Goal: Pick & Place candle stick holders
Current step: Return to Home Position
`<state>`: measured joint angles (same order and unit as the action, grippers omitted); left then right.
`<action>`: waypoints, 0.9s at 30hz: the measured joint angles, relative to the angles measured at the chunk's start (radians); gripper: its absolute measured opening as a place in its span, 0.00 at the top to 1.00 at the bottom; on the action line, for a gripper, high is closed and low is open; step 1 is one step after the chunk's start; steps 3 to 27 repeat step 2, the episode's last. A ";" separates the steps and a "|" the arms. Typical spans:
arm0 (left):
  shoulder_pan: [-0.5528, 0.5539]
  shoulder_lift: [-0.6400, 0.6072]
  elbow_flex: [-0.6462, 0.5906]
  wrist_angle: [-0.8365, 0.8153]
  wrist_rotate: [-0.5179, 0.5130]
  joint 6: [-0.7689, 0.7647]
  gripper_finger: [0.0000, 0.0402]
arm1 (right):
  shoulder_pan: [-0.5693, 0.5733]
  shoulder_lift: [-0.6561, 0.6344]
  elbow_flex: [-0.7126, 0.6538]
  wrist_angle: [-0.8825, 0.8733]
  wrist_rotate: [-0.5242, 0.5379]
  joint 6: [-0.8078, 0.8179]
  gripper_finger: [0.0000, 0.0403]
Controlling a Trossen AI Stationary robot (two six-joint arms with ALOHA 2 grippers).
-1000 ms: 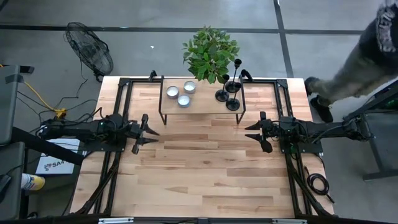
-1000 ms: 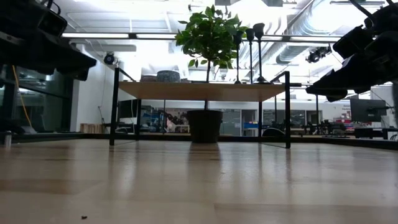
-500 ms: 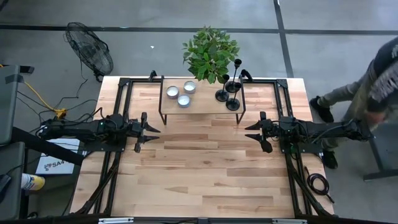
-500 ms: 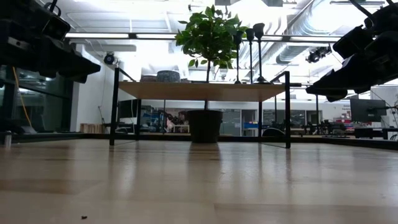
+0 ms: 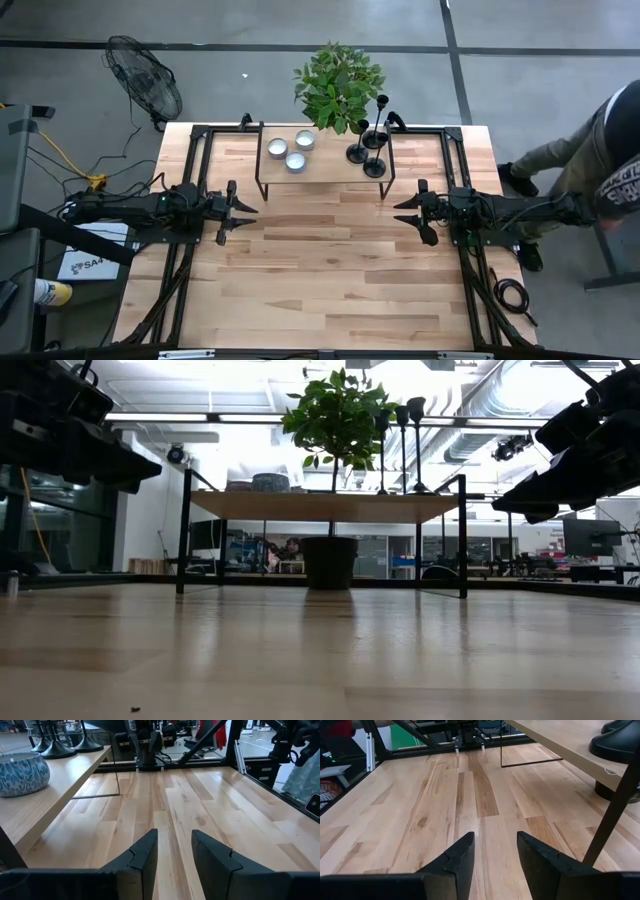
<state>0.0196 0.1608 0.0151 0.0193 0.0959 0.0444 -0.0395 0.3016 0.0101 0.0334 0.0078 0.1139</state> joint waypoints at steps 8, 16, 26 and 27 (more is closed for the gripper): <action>0.000 0.000 0.000 0.000 0.000 0.000 0.71 | 0.000 0.000 0.000 0.000 0.000 -0.001 0.65; 0.000 0.000 0.000 0.000 0.000 0.000 0.71 | 0.000 0.000 0.000 0.000 0.000 -0.001 0.65; 0.000 0.000 0.000 0.000 0.000 0.000 0.71 | 0.000 0.000 0.000 0.000 0.000 -0.001 0.65; 0.000 0.000 0.000 0.000 0.000 0.000 0.71 | 0.000 0.000 0.000 0.000 0.000 -0.001 0.65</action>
